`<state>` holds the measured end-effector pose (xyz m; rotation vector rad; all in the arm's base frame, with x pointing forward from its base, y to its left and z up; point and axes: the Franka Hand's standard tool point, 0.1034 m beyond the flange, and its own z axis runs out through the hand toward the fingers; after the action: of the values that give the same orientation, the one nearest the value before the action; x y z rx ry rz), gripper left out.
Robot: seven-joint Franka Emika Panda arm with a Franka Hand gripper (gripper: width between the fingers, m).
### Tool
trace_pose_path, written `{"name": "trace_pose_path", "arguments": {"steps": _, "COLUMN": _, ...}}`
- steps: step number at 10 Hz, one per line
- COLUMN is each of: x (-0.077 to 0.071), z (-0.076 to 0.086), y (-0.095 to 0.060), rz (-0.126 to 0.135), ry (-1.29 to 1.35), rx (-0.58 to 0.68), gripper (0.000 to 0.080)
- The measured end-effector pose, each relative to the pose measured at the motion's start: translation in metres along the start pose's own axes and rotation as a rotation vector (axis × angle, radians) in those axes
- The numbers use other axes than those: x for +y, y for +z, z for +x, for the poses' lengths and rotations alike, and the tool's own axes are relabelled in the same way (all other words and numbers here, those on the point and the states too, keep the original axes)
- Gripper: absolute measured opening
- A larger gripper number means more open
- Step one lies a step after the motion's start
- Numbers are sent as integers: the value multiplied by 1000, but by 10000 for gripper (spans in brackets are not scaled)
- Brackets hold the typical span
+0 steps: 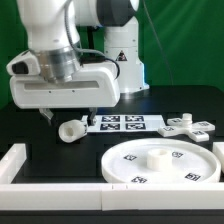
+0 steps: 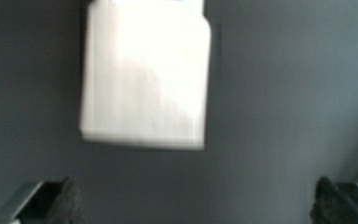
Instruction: Assemble round table
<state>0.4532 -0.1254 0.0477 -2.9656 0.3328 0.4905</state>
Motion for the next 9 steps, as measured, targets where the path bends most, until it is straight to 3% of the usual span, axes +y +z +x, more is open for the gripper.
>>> {"name": "trace_pose_path", "arguments": {"steps": 4, "x": -7, "z": 9, "y": 0, "rz": 35, "ry": -11, "rx": -244, "gripper": 648}}
{"name": "trace_pose_path", "arguments": {"steps": 5, "x": -8, "z": 1, "y": 3, "rz": 47, "ry": -17, "rx": -325, "gripper": 648}}
{"name": "trace_pose_path", "arguments": {"steps": 7, "x": 9, "z": 7, "y": 18, "rz": 68, "ry": -34, "rx": -467, "gripper": 648}}
{"name": "trace_pose_path", "arguments": {"steps": 9, "x": 14, "z": 14, "y": 11, "rz": 65, "ry": -27, "rx": -482, "gripper": 648}}
